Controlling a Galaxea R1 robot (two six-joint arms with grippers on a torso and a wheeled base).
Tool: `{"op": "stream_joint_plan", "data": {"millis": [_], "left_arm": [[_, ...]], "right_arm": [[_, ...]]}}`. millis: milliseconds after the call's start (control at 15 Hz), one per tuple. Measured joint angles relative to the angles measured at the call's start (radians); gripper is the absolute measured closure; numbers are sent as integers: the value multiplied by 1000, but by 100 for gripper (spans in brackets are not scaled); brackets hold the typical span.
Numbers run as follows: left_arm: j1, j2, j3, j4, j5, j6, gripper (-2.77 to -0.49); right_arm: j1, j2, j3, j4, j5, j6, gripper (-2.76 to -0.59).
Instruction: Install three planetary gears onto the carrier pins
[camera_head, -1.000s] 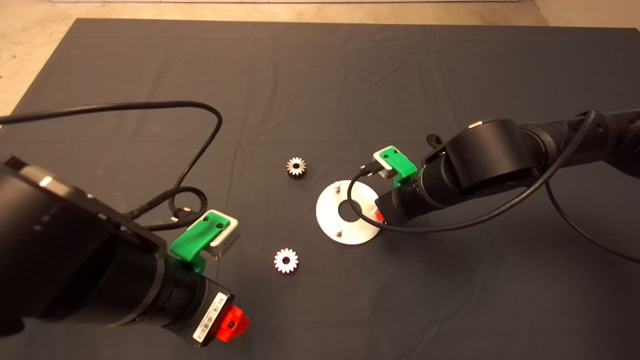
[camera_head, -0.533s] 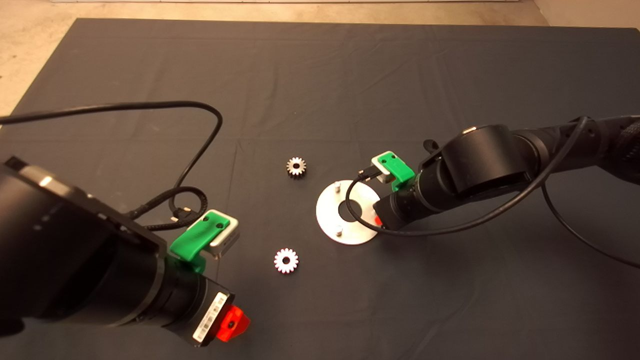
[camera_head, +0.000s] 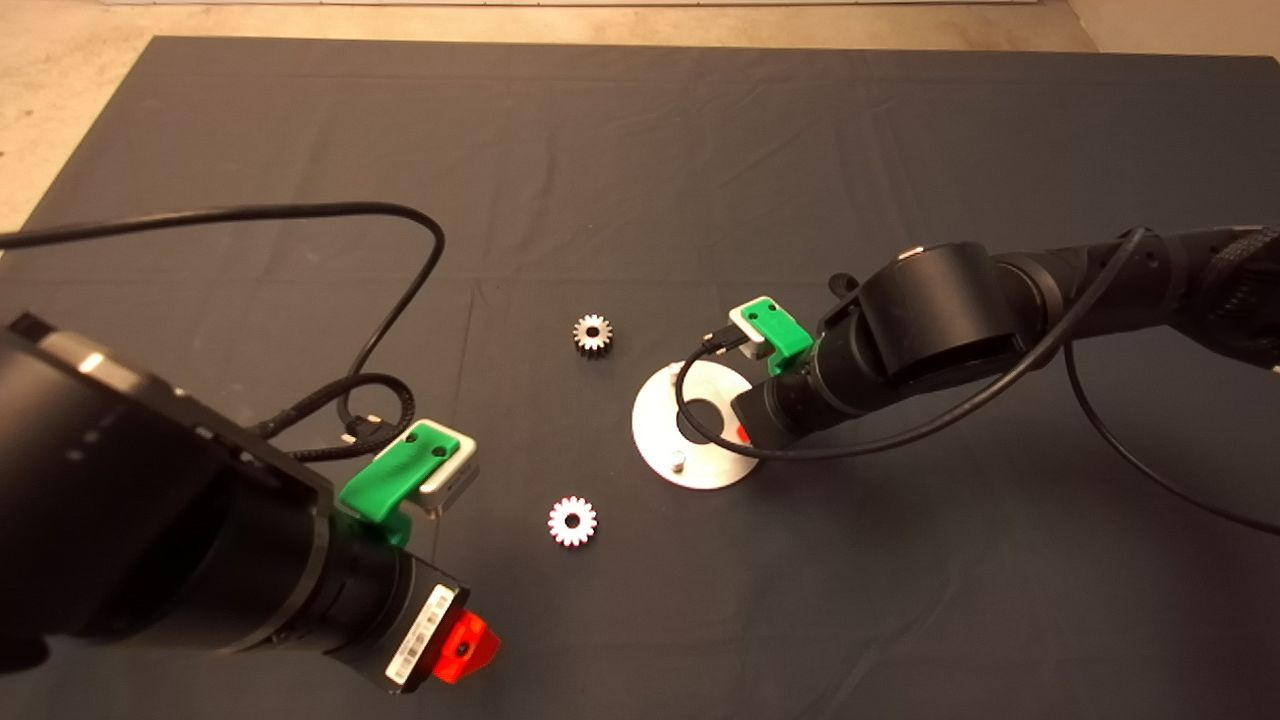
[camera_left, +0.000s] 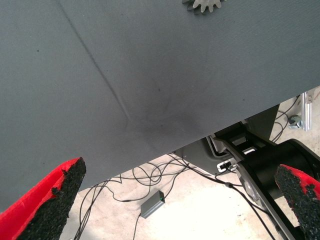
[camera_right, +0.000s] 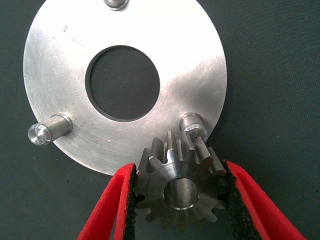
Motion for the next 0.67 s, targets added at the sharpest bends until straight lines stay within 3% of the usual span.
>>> {"op": "stream_joint_plan", "data": {"millis": [667], "left_arm": [[0,0,0,0,0,0,-276]], "right_arm": [[0,8,-24,-4,0,-8,-102]]}}
